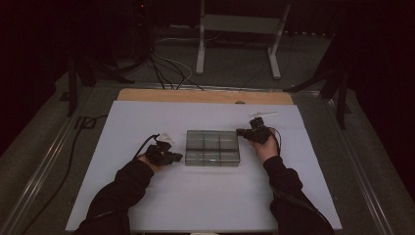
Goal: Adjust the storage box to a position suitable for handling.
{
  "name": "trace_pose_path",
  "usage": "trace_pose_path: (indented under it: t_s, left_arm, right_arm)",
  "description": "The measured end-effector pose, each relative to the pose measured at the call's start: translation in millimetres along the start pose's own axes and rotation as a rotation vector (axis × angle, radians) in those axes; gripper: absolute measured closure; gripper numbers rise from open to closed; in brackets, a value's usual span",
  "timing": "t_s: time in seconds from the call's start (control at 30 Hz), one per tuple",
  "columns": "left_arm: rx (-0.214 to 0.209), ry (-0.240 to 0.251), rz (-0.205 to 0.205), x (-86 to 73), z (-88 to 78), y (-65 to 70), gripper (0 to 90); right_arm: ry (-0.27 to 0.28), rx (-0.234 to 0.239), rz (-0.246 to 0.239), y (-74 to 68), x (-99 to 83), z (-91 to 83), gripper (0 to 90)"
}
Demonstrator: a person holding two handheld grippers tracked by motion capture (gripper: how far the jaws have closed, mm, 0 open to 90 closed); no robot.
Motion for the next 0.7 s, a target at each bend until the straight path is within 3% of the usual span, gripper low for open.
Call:
trace_pose_path:
  t_s: [0.27,0.43,0.7]
  left_arm:
    - [-0.022,0.005,0.009,4.2,1.2,2.9,90.0]
    - [-0.03,0.003,0.031,6.3,-0.7,5.0,90.0]
    - [-0.029,-0.003,0.033,7.5,-1.6,4.9,90.0]
  right_arm:
    - [-0.005,0.057,0.021,2.4,0.2,5.0,90.0]
    - [-0.009,0.059,0.02,2.1,-1.0,4.6,90.0]
    - [-0.023,0.063,0.012,3.2,2.2,5.8,90.0]
Point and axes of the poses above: each handheld gripper's, and its own axes: z roughly forward along the jaws, x roughly out of its top, y roughly to its right, the point moved 5 cm from there along z, roughly forward along the jaws, and after that the axes turned 11 degrees about x, right-handed, at the moved point
